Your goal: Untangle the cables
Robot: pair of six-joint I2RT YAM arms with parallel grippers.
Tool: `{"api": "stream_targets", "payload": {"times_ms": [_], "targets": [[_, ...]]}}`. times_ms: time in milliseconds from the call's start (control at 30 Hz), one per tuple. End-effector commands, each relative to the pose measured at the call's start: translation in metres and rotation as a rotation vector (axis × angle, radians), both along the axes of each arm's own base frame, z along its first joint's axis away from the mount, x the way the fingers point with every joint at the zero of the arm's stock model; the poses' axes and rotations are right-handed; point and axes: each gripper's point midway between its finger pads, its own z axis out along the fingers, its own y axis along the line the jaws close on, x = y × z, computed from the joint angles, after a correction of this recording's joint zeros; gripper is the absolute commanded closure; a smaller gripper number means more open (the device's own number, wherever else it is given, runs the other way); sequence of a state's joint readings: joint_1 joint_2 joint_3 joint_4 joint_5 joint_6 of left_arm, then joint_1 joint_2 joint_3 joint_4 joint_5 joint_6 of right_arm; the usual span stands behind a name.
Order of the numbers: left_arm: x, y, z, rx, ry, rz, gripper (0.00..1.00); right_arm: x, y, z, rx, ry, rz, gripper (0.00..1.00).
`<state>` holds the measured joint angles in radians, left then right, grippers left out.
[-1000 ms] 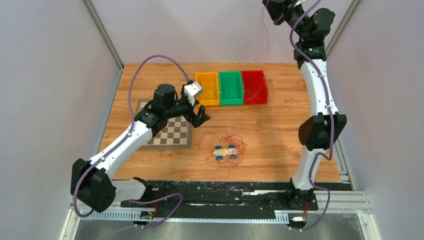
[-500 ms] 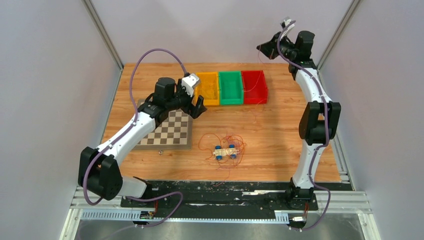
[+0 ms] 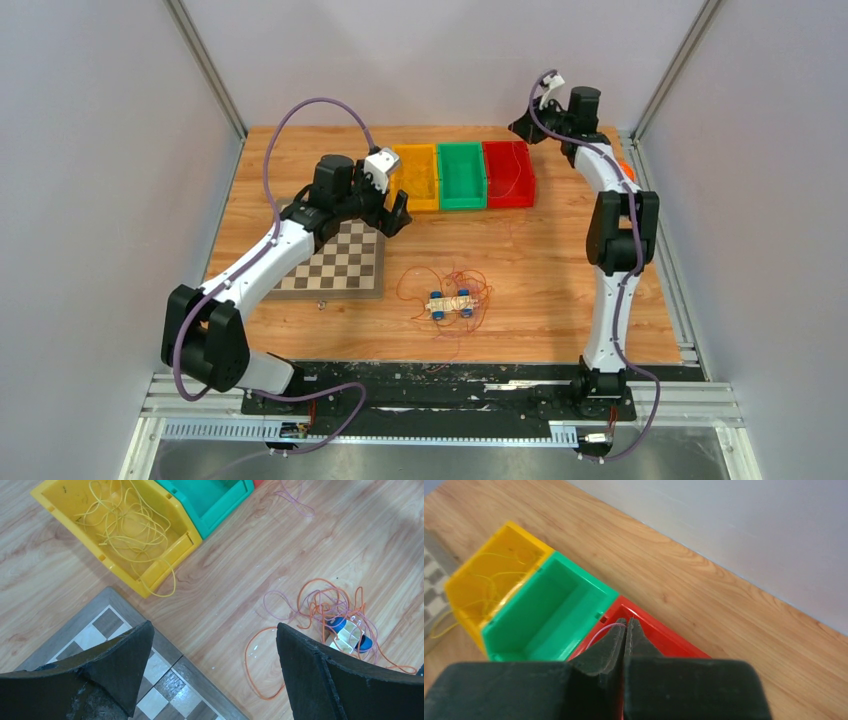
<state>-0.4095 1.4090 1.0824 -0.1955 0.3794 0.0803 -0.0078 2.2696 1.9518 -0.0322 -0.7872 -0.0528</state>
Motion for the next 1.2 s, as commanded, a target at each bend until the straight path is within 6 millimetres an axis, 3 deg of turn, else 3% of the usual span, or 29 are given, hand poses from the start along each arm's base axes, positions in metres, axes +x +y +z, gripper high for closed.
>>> {"api": "stream_targets", "payload": {"times_ms": [0, 100, 167, 367, 433, 533, 767, 900, 1067, 1167], "targets": [[0.012, 0.0, 0.022, -0.018, -0.056, 0.02, 0.0, 0.02, 0.016, -0.003, -0.201, -0.111, -0.09, 1.0], [0.014, 0.002, 0.02, -0.013, -0.052, 0.032, 0.0, 0.02, 0.023, 0.001, -0.223, -0.115, -0.12, 1.0], [0.015, 0.002, 0.022, -0.014, -0.055, 0.036, 0.0, 0.019, 0.023, 0.016, -0.211, -0.125, -0.138, 1.0], [0.014, 0.002, 0.029, -0.027, -0.076, 0.04, 0.0, 0.016, -0.002, 0.096, -0.184, -0.195, -0.332, 1.0], [0.016, 0.0, 0.033, -0.042, -0.088, 0.036, 0.0, 0.004, 0.004, 0.121, -0.108, -0.191, -0.329, 1.0], [0.019, -0.005, 0.038, -0.058, -0.097, 0.019, 0.0, -0.006, 0.02, 0.139, 0.032, -0.138, -0.318, 1.0], [0.028, -0.01, 0.042, -0.054, -0.106, 0.008, 0.0, 0.002, 0.056, 0.182, 0.228, -0.147, -0.372, 1.0], [0.028, -0.009, 0.042, -0.047, -0.104, 0.012, 0.0, 0.015, 0.063, 0.195, 0.26, -0.203, -0.359, 1.0], [0.027, -0.007, 0.04, -0.05, -0.097, 0.019, 0.0, 0.043, 0.047, 0.183, 0.265, -0.289, -0.382, 1.0], [0.026, -0.007, 0.038, -0.048, -0.087, 0.022, 0.0, 0.048, 0.045, 0.195, 0.301, -0.308, -0.37, 1.0]]}}
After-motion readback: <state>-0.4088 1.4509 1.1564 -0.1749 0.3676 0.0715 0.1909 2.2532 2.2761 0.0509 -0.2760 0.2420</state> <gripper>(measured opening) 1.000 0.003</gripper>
